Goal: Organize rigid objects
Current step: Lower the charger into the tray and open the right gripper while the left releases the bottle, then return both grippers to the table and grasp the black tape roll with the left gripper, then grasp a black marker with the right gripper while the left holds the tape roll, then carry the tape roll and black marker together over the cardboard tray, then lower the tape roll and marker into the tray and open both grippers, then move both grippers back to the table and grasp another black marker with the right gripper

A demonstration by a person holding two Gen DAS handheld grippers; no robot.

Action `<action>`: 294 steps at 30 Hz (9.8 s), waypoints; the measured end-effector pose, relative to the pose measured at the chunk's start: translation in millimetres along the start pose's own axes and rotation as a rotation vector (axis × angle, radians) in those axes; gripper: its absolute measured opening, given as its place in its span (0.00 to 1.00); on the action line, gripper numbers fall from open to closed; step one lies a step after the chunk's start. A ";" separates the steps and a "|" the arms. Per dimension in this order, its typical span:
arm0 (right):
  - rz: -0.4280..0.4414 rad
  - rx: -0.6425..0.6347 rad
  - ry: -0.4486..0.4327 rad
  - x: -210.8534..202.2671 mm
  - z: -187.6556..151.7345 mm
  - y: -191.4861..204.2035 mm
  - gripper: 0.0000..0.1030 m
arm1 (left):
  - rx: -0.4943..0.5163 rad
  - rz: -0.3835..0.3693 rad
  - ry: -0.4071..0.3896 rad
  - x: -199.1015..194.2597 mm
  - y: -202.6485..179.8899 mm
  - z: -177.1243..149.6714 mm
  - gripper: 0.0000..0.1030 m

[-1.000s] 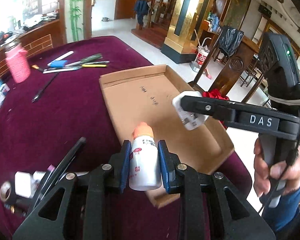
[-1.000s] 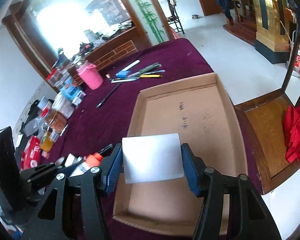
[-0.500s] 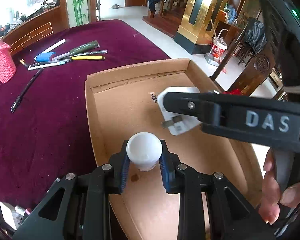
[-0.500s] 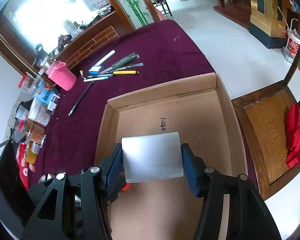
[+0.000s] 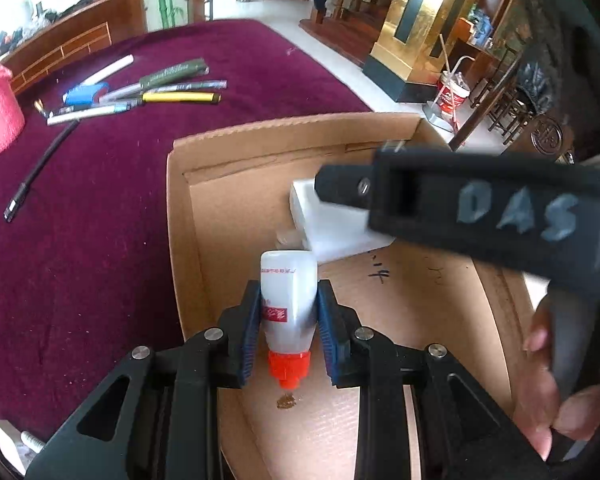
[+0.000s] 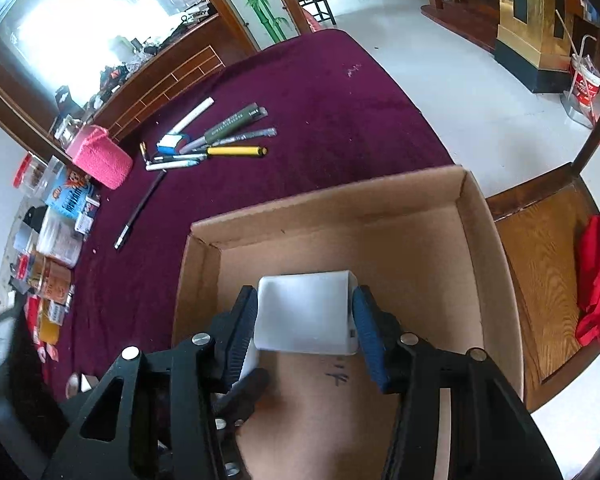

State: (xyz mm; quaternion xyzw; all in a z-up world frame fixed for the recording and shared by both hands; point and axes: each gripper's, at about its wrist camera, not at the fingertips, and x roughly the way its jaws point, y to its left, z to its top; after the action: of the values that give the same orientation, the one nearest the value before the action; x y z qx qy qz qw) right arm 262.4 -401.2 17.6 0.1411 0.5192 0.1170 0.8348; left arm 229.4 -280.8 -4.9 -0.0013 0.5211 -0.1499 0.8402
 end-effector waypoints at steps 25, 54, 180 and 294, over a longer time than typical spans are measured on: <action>0.167 -0.076 -0.338 -117.0 -97.0 66.1 0.43 | -0.027 -0.092 -0.144 -90.5 39.2 -50.7 0.26; 0.321 -0.266 -0.144 -51.8 -226.1 162.6 0.58 | -0.256 0.089 -0.116 -147.2 271.2 -189.8 0.61; 0.296 -0.216 -0.269 -104.9 -248.6 83.9 0.13 | 0.124 0.013 -0.226 -165.7 54.7 -172.4 0.56; 0.278 -0.049 -0.183 -93.6 -189.5 95.8 0.43 | 0.133 0.115 -0.351 -157.6 47.9 -170.8 0.58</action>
State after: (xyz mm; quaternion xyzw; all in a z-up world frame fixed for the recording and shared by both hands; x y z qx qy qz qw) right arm 46.6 -322.2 50.1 0.2009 0.4134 0.2307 0.8576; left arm 26.8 -168.9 47.4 0.0579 0.3546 -0.1332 0.9237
